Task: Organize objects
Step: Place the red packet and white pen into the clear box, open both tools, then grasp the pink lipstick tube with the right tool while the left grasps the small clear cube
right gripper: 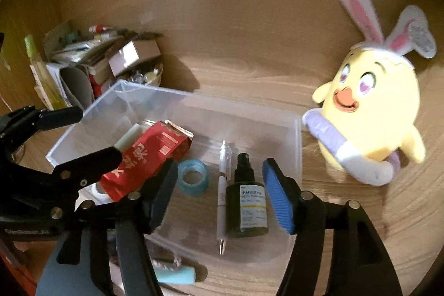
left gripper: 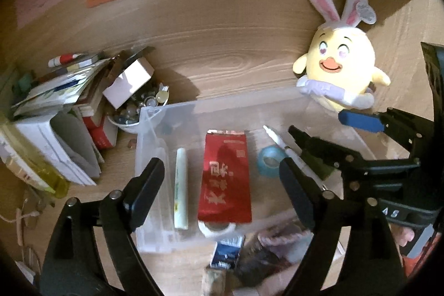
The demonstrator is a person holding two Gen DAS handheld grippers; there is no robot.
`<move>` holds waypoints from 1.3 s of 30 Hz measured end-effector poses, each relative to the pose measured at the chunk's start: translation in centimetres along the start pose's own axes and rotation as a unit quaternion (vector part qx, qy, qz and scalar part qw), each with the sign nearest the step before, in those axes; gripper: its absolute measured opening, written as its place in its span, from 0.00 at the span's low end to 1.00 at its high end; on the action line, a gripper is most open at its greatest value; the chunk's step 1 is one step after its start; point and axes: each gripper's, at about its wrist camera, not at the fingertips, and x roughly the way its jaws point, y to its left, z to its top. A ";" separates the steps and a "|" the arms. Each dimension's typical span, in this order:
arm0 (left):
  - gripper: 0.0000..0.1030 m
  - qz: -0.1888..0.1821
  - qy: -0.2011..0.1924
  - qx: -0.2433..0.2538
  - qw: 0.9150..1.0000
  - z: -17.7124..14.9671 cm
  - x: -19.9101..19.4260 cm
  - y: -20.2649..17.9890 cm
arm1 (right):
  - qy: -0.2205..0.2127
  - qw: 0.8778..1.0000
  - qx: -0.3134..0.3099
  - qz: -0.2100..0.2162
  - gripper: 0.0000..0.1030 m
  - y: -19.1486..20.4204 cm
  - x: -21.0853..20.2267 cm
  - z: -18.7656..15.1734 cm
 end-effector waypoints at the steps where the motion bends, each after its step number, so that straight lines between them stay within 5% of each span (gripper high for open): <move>1: 0.84 -0.003 -0.001 0.000 1.000 -0.3 -0.4 0.0 | -0.004 1.000 -0.001 0.000 0.59 0.0 -0.5 -0.1; 4: 0.92 0.000 -0.009 0.003 1.000 -1.2 -1.5 0.0 | -0.017 1.000 -0.007 -0.002 0.60 0.5 -2.0 -0.7; 19: 0.92 0.016 0.015 -0.022 1.000 -6.5 -3.7 2.2 | -0.024 1.000 -0.013 0.006 0.69 2.4 -5.6 -5.9; 32: 0.93 0.040 0.041 -0.046 0.997 -11.6 -4.8 3.8 | 0.040 0.996 0.052 0.060 0.69 5.0 -4.9 -13.0; 39: 0.92 0.037 0.055 -0.043 0.997 -14.3 -5.7 3.6 | 0.063 0.995 0.051 0.050 0.69 6.1 -4.3 -14.9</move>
